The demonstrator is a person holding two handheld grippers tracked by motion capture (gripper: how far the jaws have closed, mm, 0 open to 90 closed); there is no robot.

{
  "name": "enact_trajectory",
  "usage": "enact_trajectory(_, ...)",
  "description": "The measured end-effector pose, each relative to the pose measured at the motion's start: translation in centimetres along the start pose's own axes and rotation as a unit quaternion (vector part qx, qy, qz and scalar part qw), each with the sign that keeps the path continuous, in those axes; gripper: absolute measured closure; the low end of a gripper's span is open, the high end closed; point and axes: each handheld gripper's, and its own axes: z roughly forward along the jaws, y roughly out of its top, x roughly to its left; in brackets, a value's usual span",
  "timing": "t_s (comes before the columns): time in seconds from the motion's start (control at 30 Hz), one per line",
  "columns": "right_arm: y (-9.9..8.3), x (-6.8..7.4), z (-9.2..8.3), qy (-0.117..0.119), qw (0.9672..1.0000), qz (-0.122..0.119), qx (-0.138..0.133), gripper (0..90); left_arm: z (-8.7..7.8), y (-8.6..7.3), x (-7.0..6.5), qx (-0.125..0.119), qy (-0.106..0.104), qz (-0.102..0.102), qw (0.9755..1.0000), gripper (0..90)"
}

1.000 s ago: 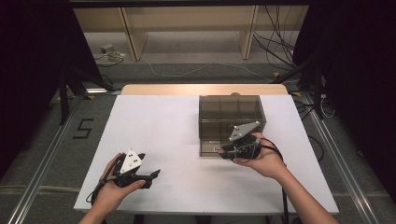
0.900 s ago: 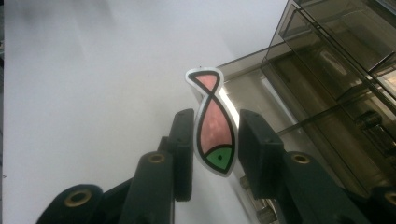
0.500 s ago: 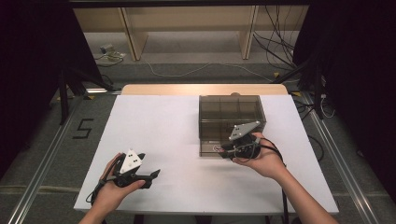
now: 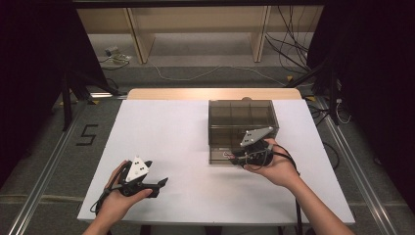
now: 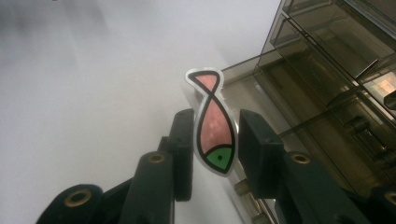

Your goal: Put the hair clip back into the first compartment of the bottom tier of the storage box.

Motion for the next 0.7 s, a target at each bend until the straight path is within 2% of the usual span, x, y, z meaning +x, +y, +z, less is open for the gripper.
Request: enact_trajectory(0.7,0.1,-0.02,0.12,-0.013,0.9998,0.008,-0.009,67.5,0.05,0.0,0.02,0.001,0.0,0.0,1.0,20.5)
